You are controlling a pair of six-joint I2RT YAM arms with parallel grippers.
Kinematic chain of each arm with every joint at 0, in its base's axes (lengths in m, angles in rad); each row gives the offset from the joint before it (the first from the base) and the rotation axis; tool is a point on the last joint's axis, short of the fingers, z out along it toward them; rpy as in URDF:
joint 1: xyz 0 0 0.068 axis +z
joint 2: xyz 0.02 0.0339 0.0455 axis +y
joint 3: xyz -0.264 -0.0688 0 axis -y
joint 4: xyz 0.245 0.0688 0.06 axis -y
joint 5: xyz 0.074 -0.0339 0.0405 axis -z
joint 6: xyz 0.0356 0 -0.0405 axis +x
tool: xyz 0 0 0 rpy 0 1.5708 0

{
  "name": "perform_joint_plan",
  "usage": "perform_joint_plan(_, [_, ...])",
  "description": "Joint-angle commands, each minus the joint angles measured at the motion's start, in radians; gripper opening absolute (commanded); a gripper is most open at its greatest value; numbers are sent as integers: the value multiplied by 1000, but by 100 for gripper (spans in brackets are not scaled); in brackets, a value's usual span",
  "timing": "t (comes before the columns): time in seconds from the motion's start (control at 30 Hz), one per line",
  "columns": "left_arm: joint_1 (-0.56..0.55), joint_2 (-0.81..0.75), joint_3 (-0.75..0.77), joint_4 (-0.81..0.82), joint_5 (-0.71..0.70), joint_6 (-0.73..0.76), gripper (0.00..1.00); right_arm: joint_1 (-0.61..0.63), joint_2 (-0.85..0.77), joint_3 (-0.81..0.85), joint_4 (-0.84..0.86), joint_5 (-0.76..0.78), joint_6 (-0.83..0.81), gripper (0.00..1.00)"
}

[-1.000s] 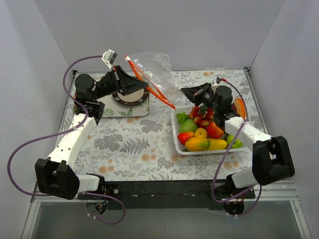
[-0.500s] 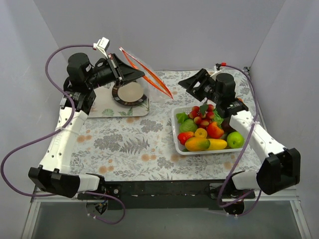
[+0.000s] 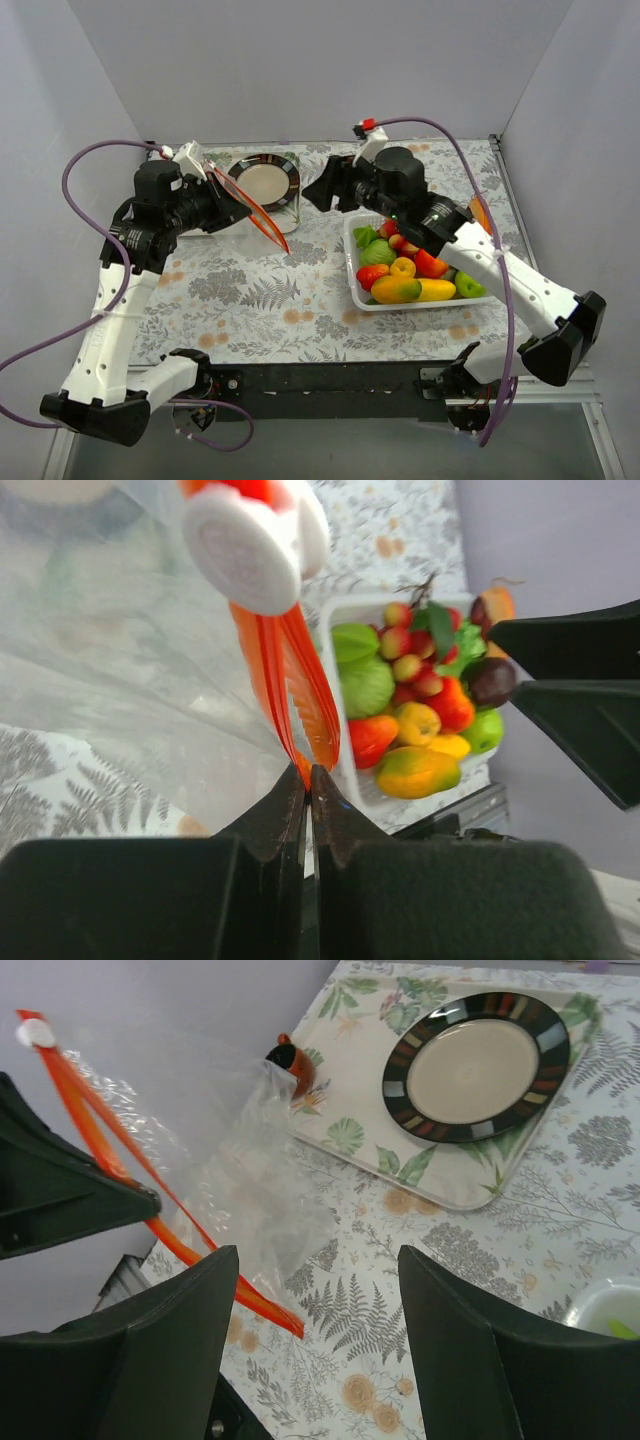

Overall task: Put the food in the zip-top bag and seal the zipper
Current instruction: Open the zipper of the food storage bag.

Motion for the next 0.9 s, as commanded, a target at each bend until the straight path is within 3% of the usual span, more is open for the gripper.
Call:
perform_joint_plan(0.0, [-1,-18,-59,-106,-89,81,0,111,107,102,-9,18,-173,72])
perform_joint_plan(0.23, [-1,18,-94,-100,-83,110,0,215,215,142,-4,17,-203,66])
perform_joint_plan(0.87, [-4,100,-177,-9,49,117,0,221,318,33,131,-57,-177,56])
